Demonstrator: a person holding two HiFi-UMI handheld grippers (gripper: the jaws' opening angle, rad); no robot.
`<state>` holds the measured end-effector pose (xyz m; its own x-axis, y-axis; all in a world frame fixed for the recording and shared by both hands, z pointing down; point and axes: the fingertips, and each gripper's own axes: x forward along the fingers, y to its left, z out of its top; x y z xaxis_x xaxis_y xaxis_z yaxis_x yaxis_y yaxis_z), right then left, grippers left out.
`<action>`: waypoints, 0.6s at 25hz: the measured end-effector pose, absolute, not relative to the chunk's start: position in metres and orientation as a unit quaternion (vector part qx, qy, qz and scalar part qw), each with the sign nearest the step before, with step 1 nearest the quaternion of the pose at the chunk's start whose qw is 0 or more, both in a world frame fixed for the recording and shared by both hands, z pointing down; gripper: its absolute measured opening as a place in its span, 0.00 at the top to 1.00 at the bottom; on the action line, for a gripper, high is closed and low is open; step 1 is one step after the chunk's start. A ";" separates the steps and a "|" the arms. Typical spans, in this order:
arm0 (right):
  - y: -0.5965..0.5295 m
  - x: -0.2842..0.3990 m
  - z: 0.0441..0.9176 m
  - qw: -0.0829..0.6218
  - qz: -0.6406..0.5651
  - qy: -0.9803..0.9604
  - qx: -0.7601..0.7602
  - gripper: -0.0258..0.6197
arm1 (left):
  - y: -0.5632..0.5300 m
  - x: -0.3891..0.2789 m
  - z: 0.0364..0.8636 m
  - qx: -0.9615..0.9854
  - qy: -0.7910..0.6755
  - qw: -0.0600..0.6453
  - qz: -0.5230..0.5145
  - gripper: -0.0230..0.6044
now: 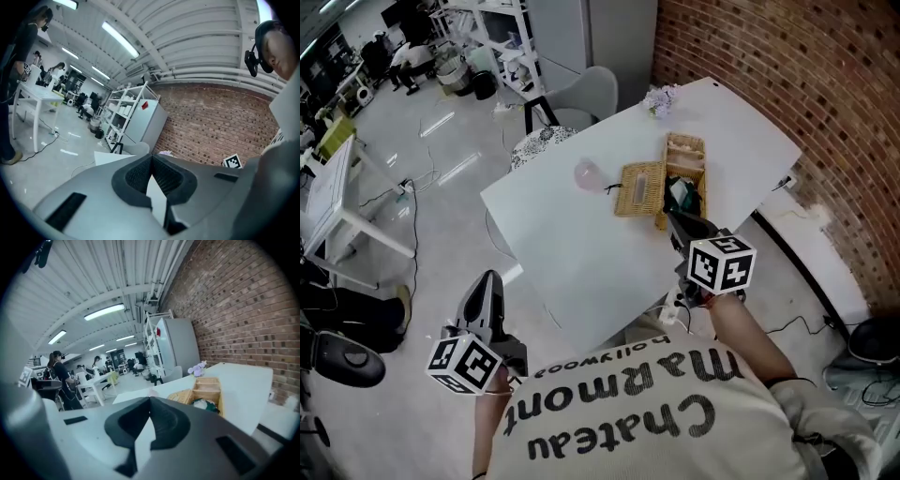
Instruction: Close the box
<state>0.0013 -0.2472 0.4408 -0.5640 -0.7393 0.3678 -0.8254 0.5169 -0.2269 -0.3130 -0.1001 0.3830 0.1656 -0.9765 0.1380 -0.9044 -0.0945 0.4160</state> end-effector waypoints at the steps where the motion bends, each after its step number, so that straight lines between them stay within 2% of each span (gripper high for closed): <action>1: -0.253 -0.008 0.445 0.128 0.187 -0.871 0.435 0.96 | -0.099 -0.319 0.385 0.728 -0.647 0.208 -0.089 0.96; 8: -0.302 -0.067 0.472 0.288 0.113 -0.899 0.310 0.95 | -0.096 -0.347 0.391 0.677 -0.698 0.215 -0.094 0.96; 15: -0.370 -0.092 0.502 0.374 0.084 -0.894 0.231 0.91 | -0.095 -0.369 0.399 0.615 -0.750 0.219 -0.107 0.96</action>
<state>-0.0925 -0.3702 0.5021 -0.6142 -0.3508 0.7069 -0.4756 0.8793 0.0231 -0.3695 -0.0947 0.3993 -0.1487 -0.9692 0.1962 -0.8754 0.2213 0.4298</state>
